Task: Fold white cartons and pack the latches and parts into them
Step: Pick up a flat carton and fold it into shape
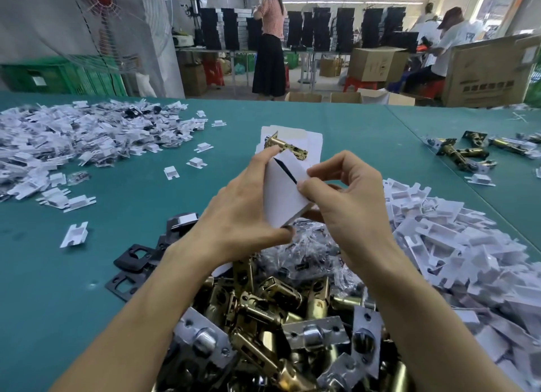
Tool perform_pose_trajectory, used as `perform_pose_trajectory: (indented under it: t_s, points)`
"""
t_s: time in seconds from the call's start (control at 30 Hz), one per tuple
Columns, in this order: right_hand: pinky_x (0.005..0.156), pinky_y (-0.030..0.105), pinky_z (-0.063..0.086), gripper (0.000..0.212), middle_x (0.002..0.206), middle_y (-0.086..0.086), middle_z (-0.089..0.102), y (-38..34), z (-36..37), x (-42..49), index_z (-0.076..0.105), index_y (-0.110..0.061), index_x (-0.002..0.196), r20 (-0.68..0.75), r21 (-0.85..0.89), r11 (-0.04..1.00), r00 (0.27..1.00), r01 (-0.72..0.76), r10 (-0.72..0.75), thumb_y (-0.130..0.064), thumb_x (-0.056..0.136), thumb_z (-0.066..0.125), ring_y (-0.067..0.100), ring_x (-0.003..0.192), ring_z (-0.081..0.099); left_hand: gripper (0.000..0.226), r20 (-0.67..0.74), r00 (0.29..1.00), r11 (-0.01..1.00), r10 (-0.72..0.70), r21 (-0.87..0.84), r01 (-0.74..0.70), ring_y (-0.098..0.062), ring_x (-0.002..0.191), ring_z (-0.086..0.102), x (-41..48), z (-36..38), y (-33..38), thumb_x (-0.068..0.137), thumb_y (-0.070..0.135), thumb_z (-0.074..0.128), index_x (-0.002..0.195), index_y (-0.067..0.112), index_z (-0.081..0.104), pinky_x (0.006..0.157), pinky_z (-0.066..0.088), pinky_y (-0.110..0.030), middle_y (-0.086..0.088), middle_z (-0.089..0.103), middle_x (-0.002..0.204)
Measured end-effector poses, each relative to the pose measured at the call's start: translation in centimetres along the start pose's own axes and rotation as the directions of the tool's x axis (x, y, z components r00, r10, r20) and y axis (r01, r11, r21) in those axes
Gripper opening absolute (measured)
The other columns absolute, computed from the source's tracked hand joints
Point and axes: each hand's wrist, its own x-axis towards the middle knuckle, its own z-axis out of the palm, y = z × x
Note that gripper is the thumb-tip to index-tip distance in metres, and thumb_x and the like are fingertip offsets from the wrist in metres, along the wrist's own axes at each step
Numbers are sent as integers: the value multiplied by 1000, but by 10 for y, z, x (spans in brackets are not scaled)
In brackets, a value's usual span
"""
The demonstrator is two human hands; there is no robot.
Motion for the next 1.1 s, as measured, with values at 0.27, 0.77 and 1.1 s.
perform_pose_trajectory:
  t_s: [0.27, 0.77, 1.1]
  points:
    - [63, 56, 60, 29, 65, 0, 66, 1, -7, 5, 63, -19, 62, 35, 6, 1000, 999, 8, -8, 6, 75, 68, 19, 65, 69, 94, -92, 995, 993, 47, 111, -37, -8, 91, 44, -2, -5, 5, 54, 45, 69, 139, 45, 29, 64, 42, -31, 23, 42, 110]
    - [75, 44, 60, 11, 73, -1, 75, -7, -14, 6, 77, -16, 79, 148, -171, 977, 984, 123, -98, -6, 80, 80, 14, 72, 72, 99, -43, 998, 986, 49, 161, -42, -20, 94, 54, -1, -12, 8, 60, 40, 75, 146, 40, 27, 74, 50, -39, 7, 54, 124]
    - [77, 25, 57, 7, 83, -9, 75, -12, -9, 1, 78, -16, 92, 167, -224, 957, 975, 183, -148, -14, 87, 74, 2, 78, 69, 105, -75, 994, 993, 74, 103, -66, -19, 89, 52, -1, -13, 8, 60, 41, 75, 148, 46, 17, 70, 53, -42, 13, 46, 118]
